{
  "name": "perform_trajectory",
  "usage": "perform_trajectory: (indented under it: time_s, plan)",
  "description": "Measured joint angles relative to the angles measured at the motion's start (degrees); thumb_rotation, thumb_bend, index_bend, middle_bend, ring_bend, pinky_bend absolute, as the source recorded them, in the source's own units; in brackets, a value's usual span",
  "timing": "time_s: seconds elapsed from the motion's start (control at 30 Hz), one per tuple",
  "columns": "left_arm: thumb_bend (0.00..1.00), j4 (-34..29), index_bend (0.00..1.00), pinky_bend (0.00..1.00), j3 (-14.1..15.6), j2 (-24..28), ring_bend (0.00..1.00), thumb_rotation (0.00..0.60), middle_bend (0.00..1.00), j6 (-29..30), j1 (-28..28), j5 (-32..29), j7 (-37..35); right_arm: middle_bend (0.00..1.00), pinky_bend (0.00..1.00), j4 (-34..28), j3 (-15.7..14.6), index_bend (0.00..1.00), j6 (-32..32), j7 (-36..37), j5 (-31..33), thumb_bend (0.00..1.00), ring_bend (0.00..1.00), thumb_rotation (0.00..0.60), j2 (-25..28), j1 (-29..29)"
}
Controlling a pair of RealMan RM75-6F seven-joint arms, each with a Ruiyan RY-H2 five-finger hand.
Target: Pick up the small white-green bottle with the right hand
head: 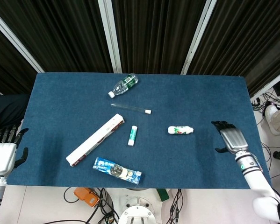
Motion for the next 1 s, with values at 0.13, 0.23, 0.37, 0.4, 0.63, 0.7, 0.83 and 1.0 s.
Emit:
perform_trajectory:
  time_s: [0.13, 0.23, 0.37, 0.4, 0.63, 0.7, 0.83, 1.0]
  plan:
    - [0.45, 0.1, 0.15, 0.07, 0.0, 0.0, 0.0, 0.6, 0.0, 0.0, 0.0, 0.1, 0.1, 0.25, 0.27, 5.6, 1.5, 0.22, -5.6, -0.2, 2.5, 0.23, 0.2, 0.6, -5.2, 5.9]
    - [0.45, 0.2, 0.15, 0.07, 0.0, 0.0, 0.0, 0.6, 0.0, 0.1, 0.0, 0.1, 0.1, 0.27, 0.27, 8.5, 2.3, 0.24, -7.7, 0.0, 3.5, 0.24, 0.2, 0.6, -8.3, 8.7]
    - [0.45, 0.2, 0.15, 0.07, -0.1, 0.0, 0.0, 0.6, 0.0, 0.0, 0.0, -0.1, 0.1, 0.28, 0.27, 9.2, 2.8, 0.27, -9.3, 1.6, 3.9, 0.24, 0.21, 0.6, -9.9, 10.6]
    - [0.45, 0.3, 0.15, 0.07, -0.1, 0.0, 0.0, 0.6, 0.0, 0.0, 0.0, -0.1, 0.2, 0.28, 0.27, 9.2, 2.8, 0.27, -9.8, 2.1, 3.8, 0.24, 0.21, 0.6, -10.1, 11.1]
    - [0.45, 0.4, 0.15, 0.07, -0.1, -0.1, 0.0, 0.6, 0.0, 0.0, 0.0, -0.1, 0.6, 0.34, 0.27, 10.8, 3.1, 0.32, -11.3, 4.6, 3.4, 0.24, 0.25, 0.6, -12.4, 14.0]
    - [0.45, 0.4, 0.15, 0.07, -0.2, -0.1, 0.0, 0.6, 0.0, 0.0, 0.0, -0.2, 0.6, 0.36, 0.28, 11.6, 3.2, 0.36, -11.4, 5.2, 3.4, 0.25, 0.27, 0.6, -13.3, 14.6]
    - [0.45, 0.3, 0.15, 0.07, -0.3, -0.1, 0.0, 0.6, 0.0, 0.1, 0.0, -0.5, 0.6, 0.42, 0.28, 13.8, 3.3, 0.46, -11.6, 6.0, 3.3, 0.31, 0.29, 0.6, -15.3, 16.1]
    - [0.45, 0.2, 0.15, 0.07, -0.4, -0.2, 0.0, 0.6, 0.0, 0.1, 0.1, -0.8, 0.6, 0.5, 0.28, 15.3, 3.2, 0.52, -11.9, 6.4, 3.5, 0.41, 0.36, 0.6, -16.8, 17.4]
